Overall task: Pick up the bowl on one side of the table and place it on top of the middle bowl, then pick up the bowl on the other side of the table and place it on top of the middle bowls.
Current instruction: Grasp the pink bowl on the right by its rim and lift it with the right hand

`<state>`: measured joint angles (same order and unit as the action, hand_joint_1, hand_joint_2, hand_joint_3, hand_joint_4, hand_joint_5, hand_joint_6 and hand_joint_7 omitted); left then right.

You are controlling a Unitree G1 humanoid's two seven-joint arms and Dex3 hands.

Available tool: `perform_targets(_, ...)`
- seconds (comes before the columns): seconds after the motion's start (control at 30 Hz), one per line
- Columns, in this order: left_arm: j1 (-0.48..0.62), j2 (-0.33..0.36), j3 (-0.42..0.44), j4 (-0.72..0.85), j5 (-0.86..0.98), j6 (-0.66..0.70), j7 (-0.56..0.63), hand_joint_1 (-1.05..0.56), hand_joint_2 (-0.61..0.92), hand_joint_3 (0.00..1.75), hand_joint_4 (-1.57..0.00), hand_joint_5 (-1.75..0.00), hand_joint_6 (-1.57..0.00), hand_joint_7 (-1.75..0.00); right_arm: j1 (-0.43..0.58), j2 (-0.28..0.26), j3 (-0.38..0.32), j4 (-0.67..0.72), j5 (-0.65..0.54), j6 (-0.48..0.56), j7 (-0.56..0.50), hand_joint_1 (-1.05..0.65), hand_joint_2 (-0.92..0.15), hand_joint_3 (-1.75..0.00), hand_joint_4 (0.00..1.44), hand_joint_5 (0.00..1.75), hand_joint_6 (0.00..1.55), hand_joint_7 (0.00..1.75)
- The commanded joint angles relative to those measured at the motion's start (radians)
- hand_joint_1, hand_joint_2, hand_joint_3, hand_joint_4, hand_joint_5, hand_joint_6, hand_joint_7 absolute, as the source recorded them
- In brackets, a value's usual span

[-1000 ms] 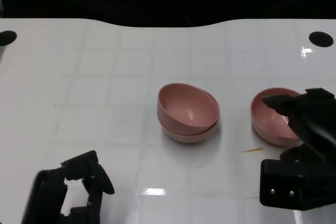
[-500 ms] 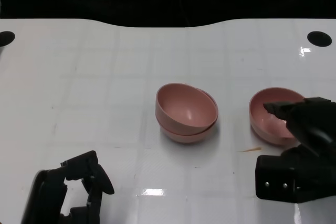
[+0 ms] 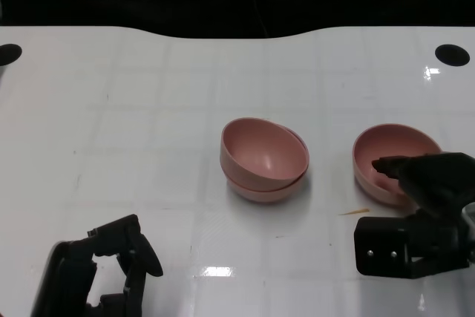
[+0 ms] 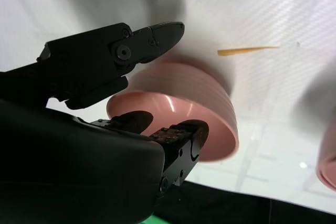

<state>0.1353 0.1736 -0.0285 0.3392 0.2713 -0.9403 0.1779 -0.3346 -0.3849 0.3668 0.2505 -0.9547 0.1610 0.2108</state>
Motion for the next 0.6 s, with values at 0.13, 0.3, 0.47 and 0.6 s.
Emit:
perform_targets(0.13,0.002,0.007,0.012,0.004,-0.001,-0.006,-0.005,0.04,0.32,1.53,-0.89,-1.75,-0.83,-1.53,-0.056,-0.016,0.031,0.107,0.032,-0.064,-0.054,-0.32,-0.91,-0.01,0.69,0.15,0.53,0.05)
perform_targets(0.3,0.000,0.007,0.012,0.007,0.000,-0.005,-0.004,0.03,0.32,1.53,-0.89,-1.75,-0.83,-1.53,-0.067,-0.030,0.037,0.178,0.054,-0.182,-0.200,-0.22,-0.91,0.00,0.89,0.86,0.90,0.03)
perform_targets(0.47,-0.002,0.010,0.010,0.007,-0.006,-0.004,-0.011,0.02,0.32,1.54,-0.88,-1.75,-0.83,-1.53,-0.082,-0.045,0.030,0.256,0.087,-0.319,-0.358,-0.11,-0.92,-0.04,0.88,1.65,1.33,0.17)
perform_targets(0.6,-0.001,0.010,0.010,0.006,-0.006,0.000,-0.013,0.02,0.32,1.54,-0.88,-1.75,-0.82,-1.53,-0.098,-0.049,0.036,0.297,0.098,-0.352,-0.390,-0.13,-0.92,-0.10,0.83,1.74,0.99,0.93)
